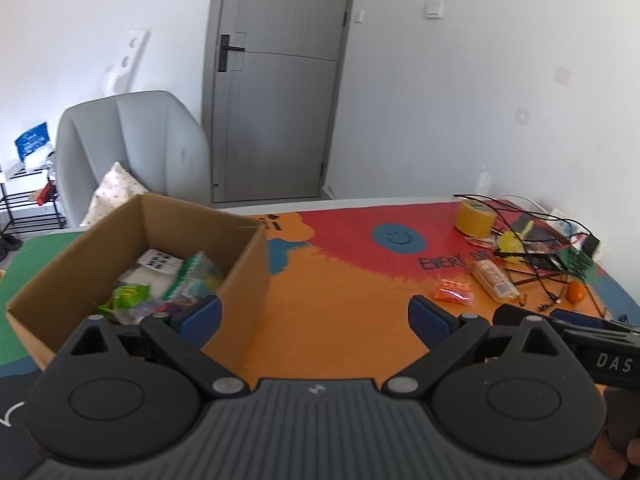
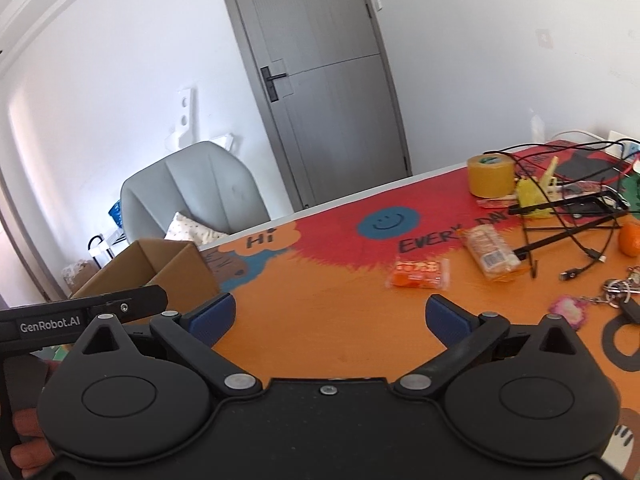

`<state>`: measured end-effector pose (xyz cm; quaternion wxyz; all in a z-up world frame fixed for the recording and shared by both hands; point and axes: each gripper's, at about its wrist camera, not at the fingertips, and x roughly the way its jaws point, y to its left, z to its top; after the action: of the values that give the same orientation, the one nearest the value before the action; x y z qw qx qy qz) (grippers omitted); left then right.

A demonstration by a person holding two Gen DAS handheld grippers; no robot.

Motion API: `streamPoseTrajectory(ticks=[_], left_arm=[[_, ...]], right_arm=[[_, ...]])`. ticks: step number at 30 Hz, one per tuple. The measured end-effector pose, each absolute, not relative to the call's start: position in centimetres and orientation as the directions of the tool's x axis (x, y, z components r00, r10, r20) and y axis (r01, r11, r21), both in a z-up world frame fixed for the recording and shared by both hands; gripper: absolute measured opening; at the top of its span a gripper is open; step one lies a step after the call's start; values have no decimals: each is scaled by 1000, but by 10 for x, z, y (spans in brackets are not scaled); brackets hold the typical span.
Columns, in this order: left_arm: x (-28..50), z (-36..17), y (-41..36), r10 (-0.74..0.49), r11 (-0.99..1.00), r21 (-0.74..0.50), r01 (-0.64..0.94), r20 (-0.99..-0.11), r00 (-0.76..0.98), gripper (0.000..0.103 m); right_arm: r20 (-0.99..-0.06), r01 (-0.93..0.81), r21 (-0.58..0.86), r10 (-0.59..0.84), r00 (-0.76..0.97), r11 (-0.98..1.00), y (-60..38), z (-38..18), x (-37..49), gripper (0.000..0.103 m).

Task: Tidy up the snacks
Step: 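Move both tools back over the orange wafer pack and clear bread roll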

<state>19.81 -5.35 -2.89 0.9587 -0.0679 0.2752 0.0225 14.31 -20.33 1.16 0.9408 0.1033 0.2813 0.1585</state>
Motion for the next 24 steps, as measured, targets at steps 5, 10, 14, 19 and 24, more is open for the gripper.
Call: streamPoseTrajectory(ticks=[5, 10, 14, 19, 24], left_arm=[[204, -28, -72, 13, 992, -97, -76, -530, 848, 99], [214, -32, -92, 10, 995, -80, -64, -549, 836, 99], [220, -34, -108, -4, 997, -71, -42, -548, 836, 99], [231, -36, -122, -33, 997, -81, -13, -546, 837, 99], [241, -39, -137, -50, 996, -84, 6, -538, 841, 99]], right_arm=[[-497, -229, 281, 345, 796, 932, -220, 7, 144, 103], [-488, -202, 293, 328, 809, 934, -241, 4, 147, 103], [-483, -175, 310, 313, 818, 935, -258, -1, 151, 103], [-474, -152, 322, 298, 829, 935, -275, -5, 158, 102], [-453, -158, 360, 320, 832, 920, -289, -7, 166, 96]])
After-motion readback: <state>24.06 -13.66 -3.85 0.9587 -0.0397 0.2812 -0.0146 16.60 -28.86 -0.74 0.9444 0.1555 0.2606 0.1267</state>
